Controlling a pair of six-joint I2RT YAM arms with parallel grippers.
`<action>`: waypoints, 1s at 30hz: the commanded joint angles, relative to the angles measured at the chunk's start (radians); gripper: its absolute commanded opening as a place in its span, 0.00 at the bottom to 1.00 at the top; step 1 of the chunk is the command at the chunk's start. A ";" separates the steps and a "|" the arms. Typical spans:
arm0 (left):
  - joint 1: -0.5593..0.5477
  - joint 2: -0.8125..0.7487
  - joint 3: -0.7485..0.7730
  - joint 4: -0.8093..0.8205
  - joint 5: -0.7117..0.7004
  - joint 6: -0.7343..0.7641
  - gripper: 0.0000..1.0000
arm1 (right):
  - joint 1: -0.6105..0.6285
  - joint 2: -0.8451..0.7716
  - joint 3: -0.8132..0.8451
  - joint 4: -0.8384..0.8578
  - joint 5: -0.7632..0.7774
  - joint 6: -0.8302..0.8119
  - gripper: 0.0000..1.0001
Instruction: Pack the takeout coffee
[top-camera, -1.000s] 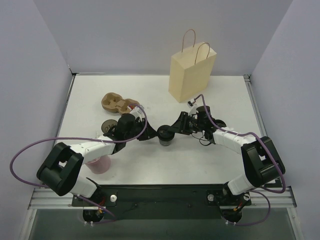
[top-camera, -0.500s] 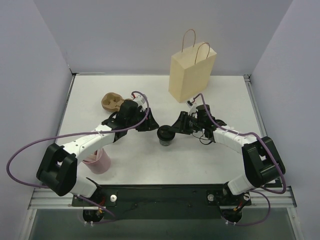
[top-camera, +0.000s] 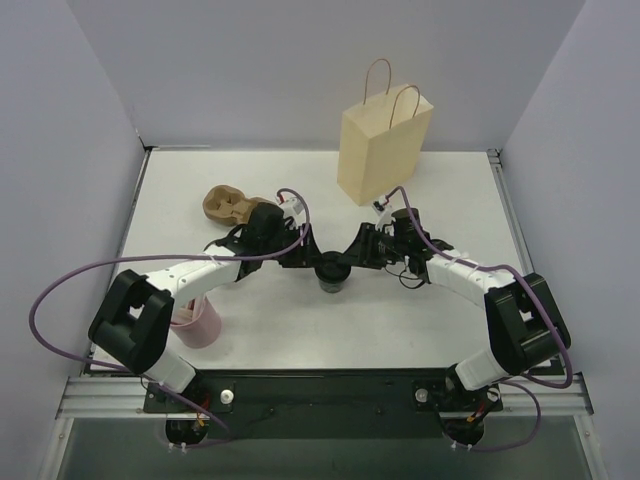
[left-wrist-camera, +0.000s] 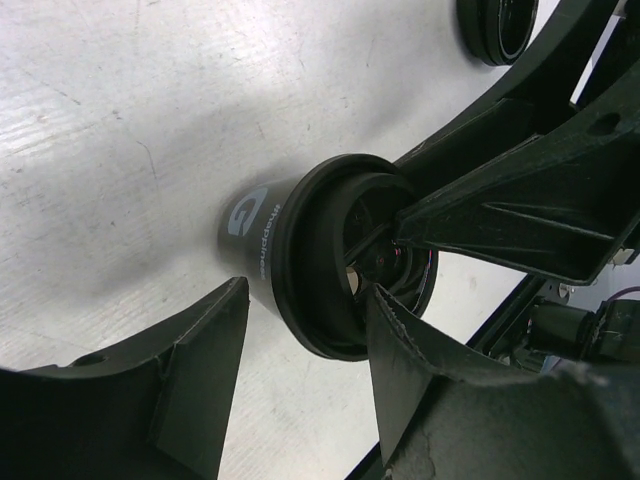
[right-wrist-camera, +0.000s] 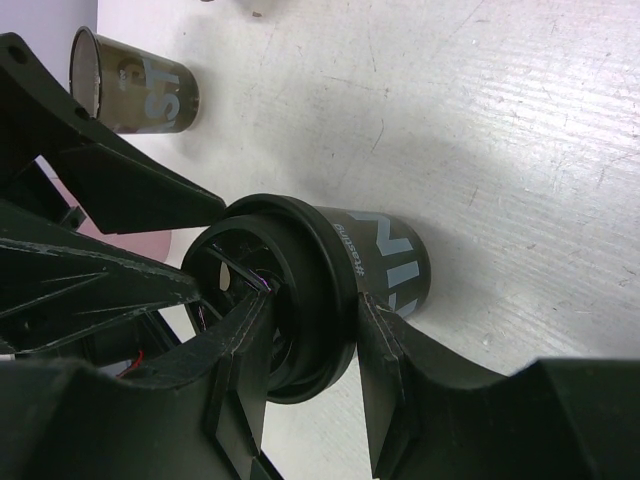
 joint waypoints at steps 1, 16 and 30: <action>-0.004 0.049 -0.029 0.043 0.015 0.024 0.56 | 0.008 0.039 -0.040 -0.185 0.081 -0.082 0.30; -0.036 0.081 -0.278 0.236 -0.049 -0.049 0.33 | -0.023 0.045 -0.055 -0.120 0.029 -0.069 0.31; -0.059 0.092 -0.379 0.273 -0.129 -0.045 0.26 | -0.032 0.068 -0.135 -0.031 0.026 -0.044 0.30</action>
